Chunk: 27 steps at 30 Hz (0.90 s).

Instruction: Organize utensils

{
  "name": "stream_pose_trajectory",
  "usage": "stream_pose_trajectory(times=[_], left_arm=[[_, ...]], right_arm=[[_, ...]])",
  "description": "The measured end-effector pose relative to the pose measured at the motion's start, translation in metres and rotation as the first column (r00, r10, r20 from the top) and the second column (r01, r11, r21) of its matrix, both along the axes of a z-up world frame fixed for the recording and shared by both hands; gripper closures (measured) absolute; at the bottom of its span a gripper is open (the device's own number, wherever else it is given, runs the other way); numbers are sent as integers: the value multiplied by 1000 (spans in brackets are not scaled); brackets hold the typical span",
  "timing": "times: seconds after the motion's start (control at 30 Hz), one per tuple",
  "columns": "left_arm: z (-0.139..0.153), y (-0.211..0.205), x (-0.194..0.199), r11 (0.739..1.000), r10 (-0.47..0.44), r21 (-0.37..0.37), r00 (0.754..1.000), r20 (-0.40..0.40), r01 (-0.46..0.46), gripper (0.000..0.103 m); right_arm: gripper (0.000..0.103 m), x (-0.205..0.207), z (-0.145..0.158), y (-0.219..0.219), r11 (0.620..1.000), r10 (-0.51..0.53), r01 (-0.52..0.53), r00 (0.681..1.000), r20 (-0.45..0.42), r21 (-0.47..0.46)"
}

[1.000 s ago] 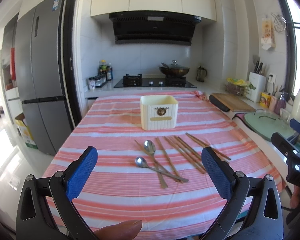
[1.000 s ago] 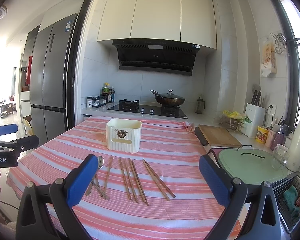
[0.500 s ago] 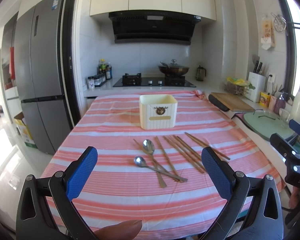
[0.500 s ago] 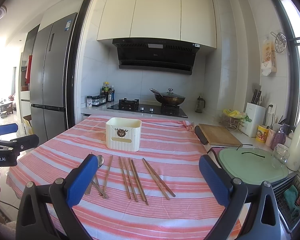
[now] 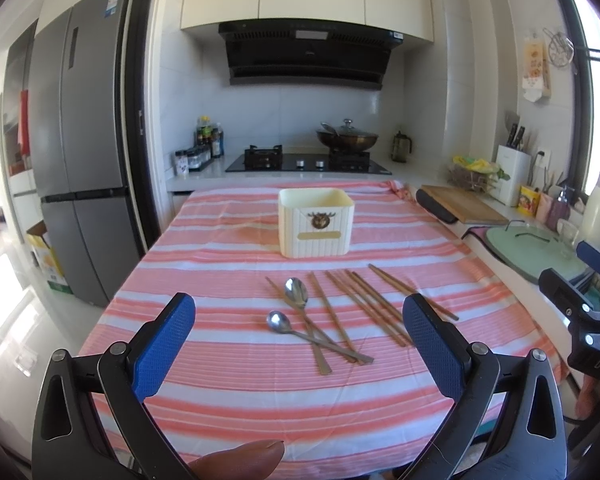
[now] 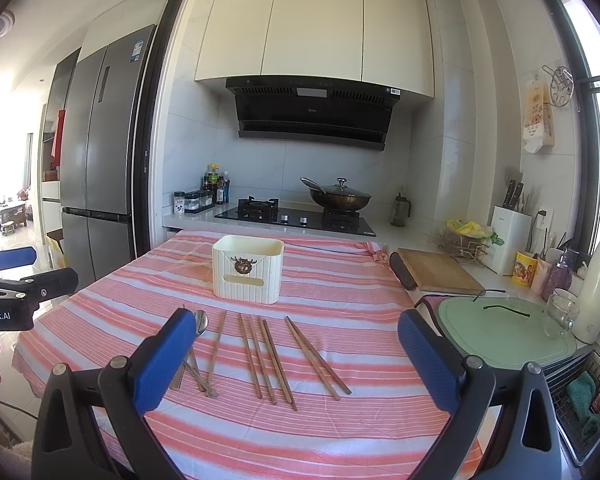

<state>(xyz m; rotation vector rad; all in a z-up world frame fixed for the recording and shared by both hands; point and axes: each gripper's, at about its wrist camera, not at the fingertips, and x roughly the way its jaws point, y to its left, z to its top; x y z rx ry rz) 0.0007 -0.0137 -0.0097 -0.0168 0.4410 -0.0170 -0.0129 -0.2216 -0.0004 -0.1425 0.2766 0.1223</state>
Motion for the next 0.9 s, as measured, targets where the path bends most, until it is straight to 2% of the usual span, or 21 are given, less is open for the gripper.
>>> stream_pose_trajectory(times=[0.9], left_arm=[[-5, 1, 5, 1000, 0, -8, 1000, -19, 0, 0]], right_arm=[[0, -1, -2, 1, 1000, 0, 0, 1000, -4, 1]])
